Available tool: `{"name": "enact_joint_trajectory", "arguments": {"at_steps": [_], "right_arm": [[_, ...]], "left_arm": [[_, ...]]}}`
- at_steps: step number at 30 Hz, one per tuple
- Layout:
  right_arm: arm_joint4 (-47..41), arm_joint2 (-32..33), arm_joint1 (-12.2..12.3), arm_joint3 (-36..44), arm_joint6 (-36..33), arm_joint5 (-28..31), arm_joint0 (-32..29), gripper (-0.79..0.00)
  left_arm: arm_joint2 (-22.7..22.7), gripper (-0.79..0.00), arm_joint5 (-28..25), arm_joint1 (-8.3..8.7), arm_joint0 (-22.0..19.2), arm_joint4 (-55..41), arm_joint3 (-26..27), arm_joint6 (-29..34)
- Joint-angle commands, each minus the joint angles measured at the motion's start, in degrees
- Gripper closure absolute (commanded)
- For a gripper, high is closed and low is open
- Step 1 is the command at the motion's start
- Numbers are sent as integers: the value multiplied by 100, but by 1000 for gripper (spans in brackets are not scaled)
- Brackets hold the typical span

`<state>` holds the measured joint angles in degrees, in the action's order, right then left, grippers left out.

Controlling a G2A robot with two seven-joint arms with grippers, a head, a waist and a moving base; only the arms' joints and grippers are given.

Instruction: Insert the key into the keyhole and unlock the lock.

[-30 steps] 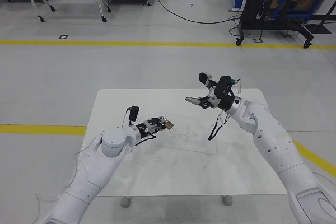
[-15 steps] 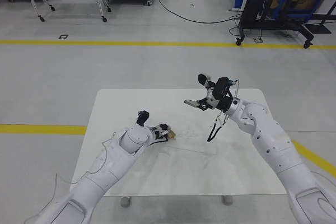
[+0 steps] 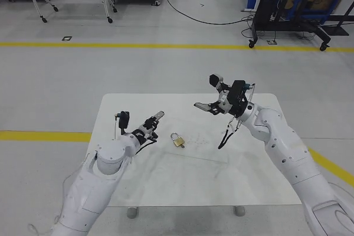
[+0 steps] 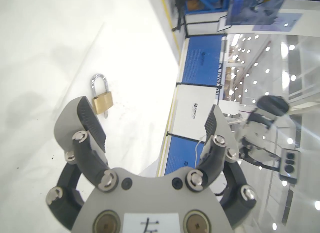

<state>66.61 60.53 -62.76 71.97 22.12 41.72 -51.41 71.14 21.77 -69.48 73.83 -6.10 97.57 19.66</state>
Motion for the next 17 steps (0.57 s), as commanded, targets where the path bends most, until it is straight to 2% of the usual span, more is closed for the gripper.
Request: {"name": "enact_joint_trajectory", "arguments": {"at_steps": [1, 4, 6, 17], "right_arm": [[184, 289, 68, 228, 266, -89, -138, -785], [538, 736, 188, 529, 493, -162, -416, -785], [538, 736, 188, 529, 493, -162, -416, -785], [542, 765, 182, 562, 458, -212, -471, -784]], "left_arm": [[630, -785, -440, 102, 595, 428, 766, -254], [1194, -785, -929, 212, 1224, 1244, 1482, -426], [1406, -785, -1003, 251, 1476, 1582, 1747, -435], [1414, -785, -1015, 252, 1490, 1661, 1733, -451]]}}
